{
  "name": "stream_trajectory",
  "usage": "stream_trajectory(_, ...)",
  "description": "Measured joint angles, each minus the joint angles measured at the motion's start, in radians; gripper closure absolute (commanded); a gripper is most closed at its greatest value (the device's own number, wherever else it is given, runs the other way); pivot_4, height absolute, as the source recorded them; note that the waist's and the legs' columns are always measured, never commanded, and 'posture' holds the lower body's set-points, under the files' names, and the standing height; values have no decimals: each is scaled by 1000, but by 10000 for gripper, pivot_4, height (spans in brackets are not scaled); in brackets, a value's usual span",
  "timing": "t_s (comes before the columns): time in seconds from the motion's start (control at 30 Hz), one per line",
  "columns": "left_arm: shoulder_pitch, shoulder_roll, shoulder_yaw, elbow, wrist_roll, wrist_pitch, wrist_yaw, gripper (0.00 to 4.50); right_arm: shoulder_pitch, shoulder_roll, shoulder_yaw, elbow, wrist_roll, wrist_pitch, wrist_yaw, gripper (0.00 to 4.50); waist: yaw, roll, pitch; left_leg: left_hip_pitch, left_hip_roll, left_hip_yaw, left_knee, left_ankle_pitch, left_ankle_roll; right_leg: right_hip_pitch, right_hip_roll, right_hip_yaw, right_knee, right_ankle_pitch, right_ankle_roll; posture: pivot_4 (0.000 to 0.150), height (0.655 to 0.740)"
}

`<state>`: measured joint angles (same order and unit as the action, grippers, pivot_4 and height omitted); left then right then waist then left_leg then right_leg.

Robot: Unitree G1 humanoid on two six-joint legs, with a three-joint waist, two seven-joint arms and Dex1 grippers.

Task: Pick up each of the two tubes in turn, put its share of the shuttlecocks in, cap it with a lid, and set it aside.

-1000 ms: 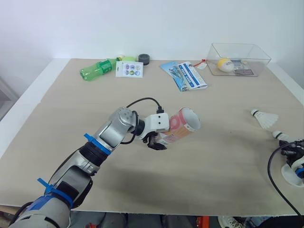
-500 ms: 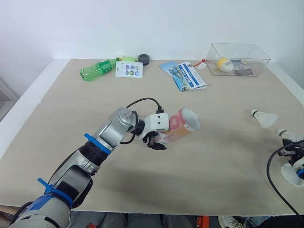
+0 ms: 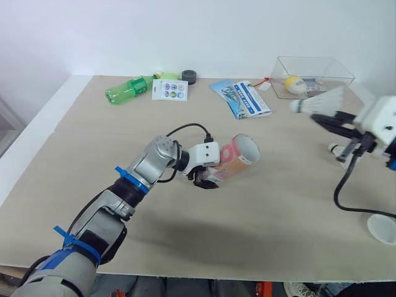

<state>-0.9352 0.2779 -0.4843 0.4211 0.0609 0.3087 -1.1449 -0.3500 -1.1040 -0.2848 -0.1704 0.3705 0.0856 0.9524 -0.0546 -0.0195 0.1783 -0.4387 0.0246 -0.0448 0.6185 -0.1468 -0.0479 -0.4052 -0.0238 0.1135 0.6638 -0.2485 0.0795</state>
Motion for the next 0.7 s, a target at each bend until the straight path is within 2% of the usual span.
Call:
stream_trajectory(0.03, -3, -1, 6, 13, 0, -4, 1, 8098, -107, -11, 99, -27, 15, 0, 93, 44557, 0, 0, 0, 0, 0, 0, 0, 0, 0, 0, 0, 0, 0, 0, 0, 1500, 7400)
stream_trajectory(0.2, -5, -7, 14, 26, 0, -6, 1, 8098, -249, -4, 225, -27, 13, -37, 246, 44557, 1, -1, 1, 0, 1, 0, -1, 0, 0, -1, 1, -1, 0, 0, -1, 1500, 7400)
stream_trajectory(0.53, -9, -8, 30, 30, 0, 25, 7, 8098, -346, 86, 359, 110, -100, -186, 380, 44557, 0, -1, 1, 1, 1, 0, -1, 0, 0, -1, 1, -1, 0, 0, -1, 1500, 7400)
stream_trajectory(0.7, -8, -10, 29, 22, 3, 32, 10, 8098, -379, 117, 378, 171, -129, -245, 423, 44557, 1, -1, 1, 0, 2, 0, -1, 0, 0, -1, 1, -1, 0, 0, -1, 1500, 7400)
